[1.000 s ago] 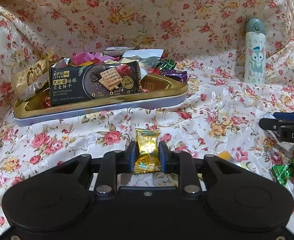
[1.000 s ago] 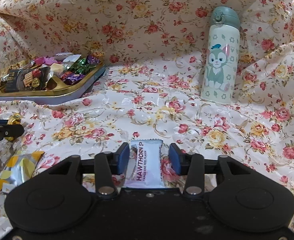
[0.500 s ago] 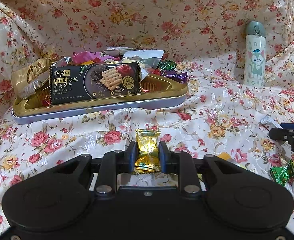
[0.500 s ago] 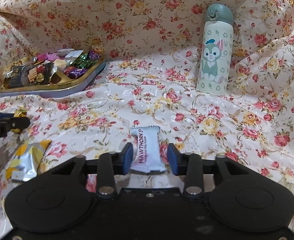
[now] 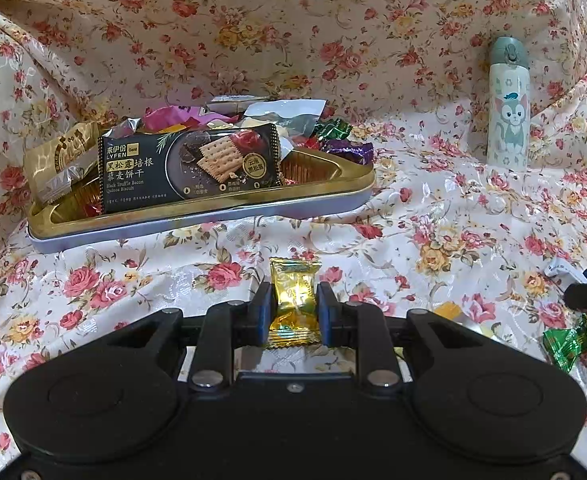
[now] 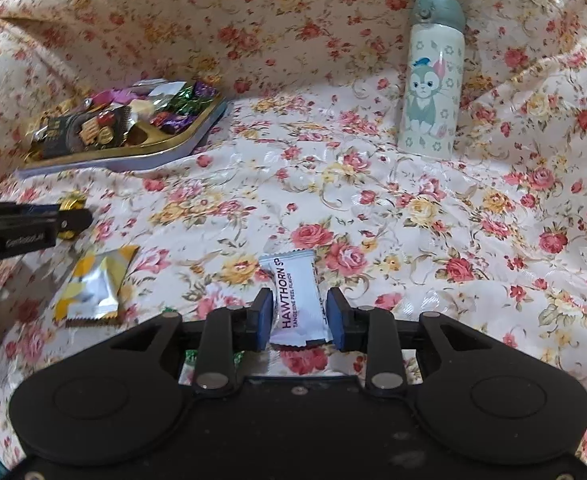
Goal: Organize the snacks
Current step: 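Lift the gold candy and Hawthorn packet off the bedspread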
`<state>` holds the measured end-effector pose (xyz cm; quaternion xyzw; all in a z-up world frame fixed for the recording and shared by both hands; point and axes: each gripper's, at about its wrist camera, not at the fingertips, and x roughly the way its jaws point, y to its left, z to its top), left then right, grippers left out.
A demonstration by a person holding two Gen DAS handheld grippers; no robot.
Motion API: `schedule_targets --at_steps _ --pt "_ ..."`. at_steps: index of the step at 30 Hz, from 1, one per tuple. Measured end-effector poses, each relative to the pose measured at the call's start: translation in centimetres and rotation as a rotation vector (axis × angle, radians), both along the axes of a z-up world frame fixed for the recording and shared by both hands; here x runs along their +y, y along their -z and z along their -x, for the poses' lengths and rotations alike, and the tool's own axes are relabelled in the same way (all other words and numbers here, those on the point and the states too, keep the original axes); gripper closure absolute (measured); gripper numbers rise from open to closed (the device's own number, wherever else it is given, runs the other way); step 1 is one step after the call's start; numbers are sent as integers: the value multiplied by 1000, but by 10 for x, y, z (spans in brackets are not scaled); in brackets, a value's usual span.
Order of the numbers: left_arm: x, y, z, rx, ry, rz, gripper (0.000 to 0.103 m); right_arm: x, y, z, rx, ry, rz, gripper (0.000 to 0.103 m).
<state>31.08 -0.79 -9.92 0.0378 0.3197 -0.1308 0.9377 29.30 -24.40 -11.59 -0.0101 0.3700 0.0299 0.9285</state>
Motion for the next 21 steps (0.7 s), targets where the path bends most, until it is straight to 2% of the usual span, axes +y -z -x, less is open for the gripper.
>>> schedule_targets --at_steps 8,11,13,21 --pt "0 0 0 0 3 0 71 3 2 -10 -6 10 -14 59" --pt "1 0 0 0 4 5 72 4 2 -5 -11 -5 -6 74" --pt "3 0 -1 2 3 15 74 3 1 0 -10 -11 -11 78" --pt "9 -7 2 -4 -34 48 75 -13 -10 8 -24 42 -112 79"
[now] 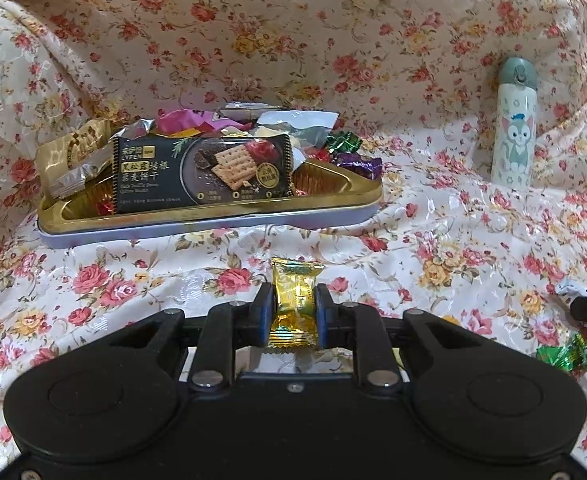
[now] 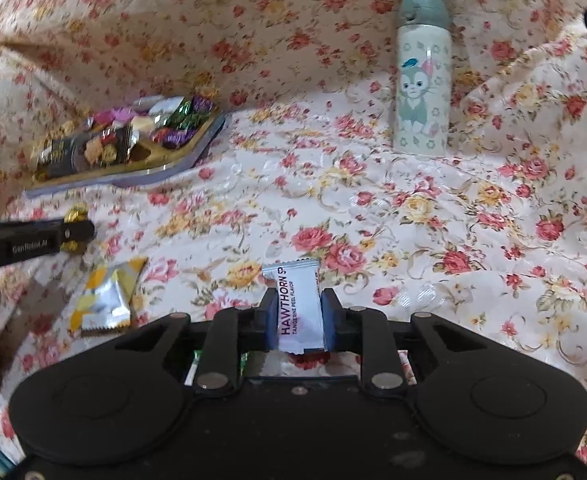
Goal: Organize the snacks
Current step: 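Lift the gold candy and Hawthorn packet off the bedspread, then carry the gold candy and Hawthorn packet over the gold tray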
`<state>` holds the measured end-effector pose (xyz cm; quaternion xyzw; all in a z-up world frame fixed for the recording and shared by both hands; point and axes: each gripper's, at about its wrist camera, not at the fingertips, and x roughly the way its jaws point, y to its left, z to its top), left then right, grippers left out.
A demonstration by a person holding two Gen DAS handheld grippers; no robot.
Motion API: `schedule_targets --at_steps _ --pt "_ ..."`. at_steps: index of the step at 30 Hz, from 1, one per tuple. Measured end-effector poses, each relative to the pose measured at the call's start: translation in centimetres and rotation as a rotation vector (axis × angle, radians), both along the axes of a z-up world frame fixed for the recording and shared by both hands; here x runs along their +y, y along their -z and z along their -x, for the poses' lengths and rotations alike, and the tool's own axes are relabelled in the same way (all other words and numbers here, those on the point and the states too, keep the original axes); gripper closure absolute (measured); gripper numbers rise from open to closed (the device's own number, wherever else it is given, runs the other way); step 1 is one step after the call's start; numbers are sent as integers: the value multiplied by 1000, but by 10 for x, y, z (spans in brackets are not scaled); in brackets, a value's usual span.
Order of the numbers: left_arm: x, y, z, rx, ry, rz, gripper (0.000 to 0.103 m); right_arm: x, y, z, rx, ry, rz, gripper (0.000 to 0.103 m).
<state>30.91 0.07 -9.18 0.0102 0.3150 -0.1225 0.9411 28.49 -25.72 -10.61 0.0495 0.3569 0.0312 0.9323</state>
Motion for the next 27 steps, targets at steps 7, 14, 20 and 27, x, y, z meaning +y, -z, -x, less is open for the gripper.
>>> schedule_targets --at_steps 7,14,20,27 --pt "-1 -25 14 -20 13 -38 75 -6 -26 5 -48 11 -78 79" --pt "-2 -63 39 -7 16 -24 75 -2 -58 22 -104 -24 -127 79" --pt "-16 -94 77 18 30 -70 75 9 -85 53 -144 -90 -120 79" --pt "-32 -101 113 151 93 -92 75 19 -98 97 -165 -158 -106 79"
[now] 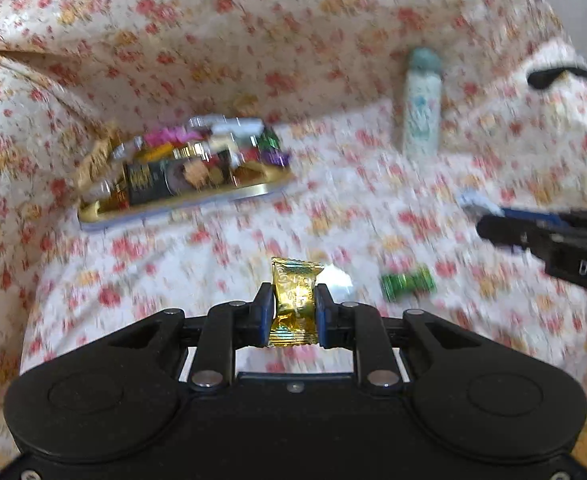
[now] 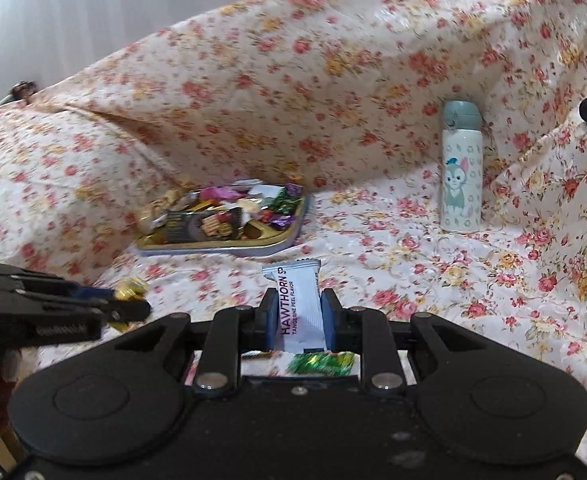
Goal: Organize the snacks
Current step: 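Carry the gold candy and Hawthorn packet over the gold tray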
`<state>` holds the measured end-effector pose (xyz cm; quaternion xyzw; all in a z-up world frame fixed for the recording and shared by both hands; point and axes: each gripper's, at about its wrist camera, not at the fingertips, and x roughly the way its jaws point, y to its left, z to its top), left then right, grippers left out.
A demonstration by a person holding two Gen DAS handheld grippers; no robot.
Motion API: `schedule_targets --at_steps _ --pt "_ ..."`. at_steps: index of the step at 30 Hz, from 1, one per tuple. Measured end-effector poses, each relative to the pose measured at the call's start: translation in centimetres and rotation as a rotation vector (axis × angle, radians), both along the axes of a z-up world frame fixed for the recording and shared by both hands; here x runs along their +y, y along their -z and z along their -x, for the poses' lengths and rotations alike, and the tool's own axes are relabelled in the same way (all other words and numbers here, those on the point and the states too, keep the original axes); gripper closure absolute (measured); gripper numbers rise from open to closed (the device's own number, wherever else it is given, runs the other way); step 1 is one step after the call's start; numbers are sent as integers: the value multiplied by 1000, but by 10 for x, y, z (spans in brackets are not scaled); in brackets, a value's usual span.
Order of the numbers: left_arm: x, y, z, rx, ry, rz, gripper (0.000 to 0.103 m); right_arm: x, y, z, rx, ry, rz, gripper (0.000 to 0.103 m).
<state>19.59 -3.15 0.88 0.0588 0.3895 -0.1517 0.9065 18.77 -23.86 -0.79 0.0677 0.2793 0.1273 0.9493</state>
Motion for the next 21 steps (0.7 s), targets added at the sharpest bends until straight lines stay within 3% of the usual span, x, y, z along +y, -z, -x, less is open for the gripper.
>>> schedule_targets --at_steps 5,11,21 --pt "-4 8 21 111 11 -3 75 4 1 26 36 -27 -18 79" --pt "-9 16 44 154 -5 -48 75 6 6 53 93 -35 -36 79" --pt "-11 32 72 241 -27 -55 75 10 22 92 194 -37 -41 79"
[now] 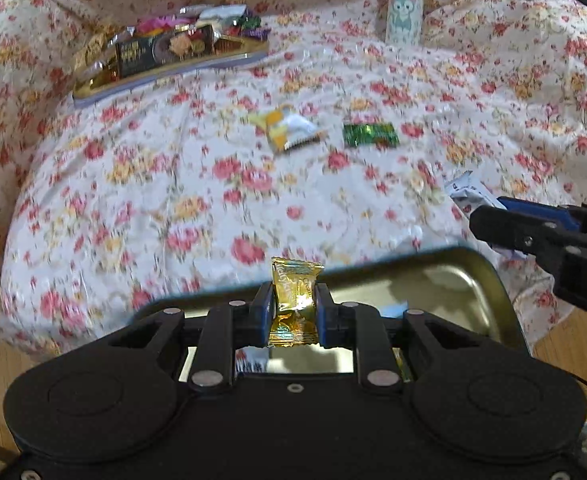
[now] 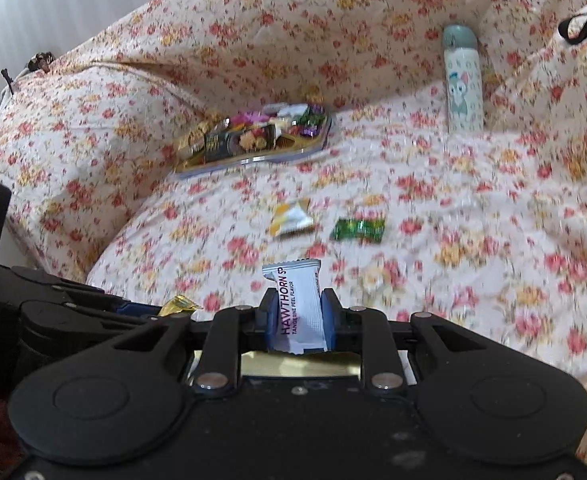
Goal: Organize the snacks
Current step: 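Carry the gold candy and Hawthorn packet over the gold tray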
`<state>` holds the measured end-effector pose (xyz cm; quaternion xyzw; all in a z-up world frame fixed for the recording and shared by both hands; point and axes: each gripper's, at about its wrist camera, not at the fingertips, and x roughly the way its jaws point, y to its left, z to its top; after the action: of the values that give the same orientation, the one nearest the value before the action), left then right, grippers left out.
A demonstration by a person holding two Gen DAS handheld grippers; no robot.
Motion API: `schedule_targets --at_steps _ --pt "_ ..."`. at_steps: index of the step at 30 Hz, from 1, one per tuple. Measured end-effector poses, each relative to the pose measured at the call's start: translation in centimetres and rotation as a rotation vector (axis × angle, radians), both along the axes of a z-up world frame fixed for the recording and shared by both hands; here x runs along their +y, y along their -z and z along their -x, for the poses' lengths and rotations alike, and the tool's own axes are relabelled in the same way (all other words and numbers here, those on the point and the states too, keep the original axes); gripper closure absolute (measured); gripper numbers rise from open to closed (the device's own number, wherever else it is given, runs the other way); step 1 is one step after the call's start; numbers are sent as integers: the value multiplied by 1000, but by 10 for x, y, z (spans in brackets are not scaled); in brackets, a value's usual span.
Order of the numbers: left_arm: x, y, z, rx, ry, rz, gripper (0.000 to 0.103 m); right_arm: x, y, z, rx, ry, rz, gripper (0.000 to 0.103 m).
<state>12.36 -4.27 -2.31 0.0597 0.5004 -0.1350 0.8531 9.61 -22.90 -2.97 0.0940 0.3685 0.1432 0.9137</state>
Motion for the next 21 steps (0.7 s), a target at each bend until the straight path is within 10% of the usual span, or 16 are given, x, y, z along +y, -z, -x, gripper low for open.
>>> schedule_targets --at_steps 21 --pt "13 34 33 230 12 81 75 -2 25 34 179 -51 19 79"
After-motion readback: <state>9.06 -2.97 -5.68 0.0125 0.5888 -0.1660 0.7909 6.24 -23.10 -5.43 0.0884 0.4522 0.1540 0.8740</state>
